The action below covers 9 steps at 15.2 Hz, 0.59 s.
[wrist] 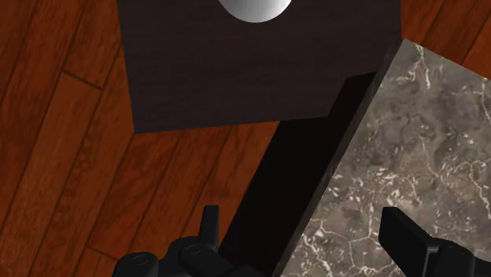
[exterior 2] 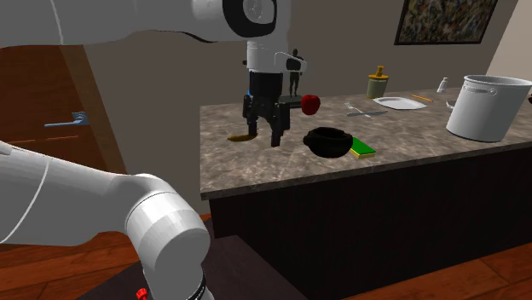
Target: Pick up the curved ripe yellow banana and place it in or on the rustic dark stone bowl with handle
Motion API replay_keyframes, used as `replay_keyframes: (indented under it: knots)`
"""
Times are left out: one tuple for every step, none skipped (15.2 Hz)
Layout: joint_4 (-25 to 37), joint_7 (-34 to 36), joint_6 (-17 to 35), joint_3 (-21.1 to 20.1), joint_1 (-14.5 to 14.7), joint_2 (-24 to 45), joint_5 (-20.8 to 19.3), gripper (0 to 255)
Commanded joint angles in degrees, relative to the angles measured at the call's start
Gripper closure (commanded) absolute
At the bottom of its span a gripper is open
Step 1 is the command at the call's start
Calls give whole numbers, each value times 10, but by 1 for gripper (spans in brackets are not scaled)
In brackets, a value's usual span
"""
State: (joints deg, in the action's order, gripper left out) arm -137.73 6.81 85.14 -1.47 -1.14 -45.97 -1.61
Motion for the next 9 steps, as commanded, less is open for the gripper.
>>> replay_keyframes:
  knots:
    - [0, 0, 0, 0, 0, 0, 0, 0]
    - [0, 11, 12, -10, 4, 11, 8, 0]
    - [1, 22, 24, -20, 8, 23, 16, 0]
    - [2, 32, 36, -30, 11, 35, 24, 0]
    - [4, 43, 48, -39, 15, 48, 31, 0]
    - [7, 53, 60, -49, 19, 62, 37, 0]
    - [11, 63, 72, -59, 22, 76, 44, 0]
    - [15, 73, 84, -68, 25, 90, 49, 0]
    - [20, 84, 96, -78, 28, 105, 54, 0]
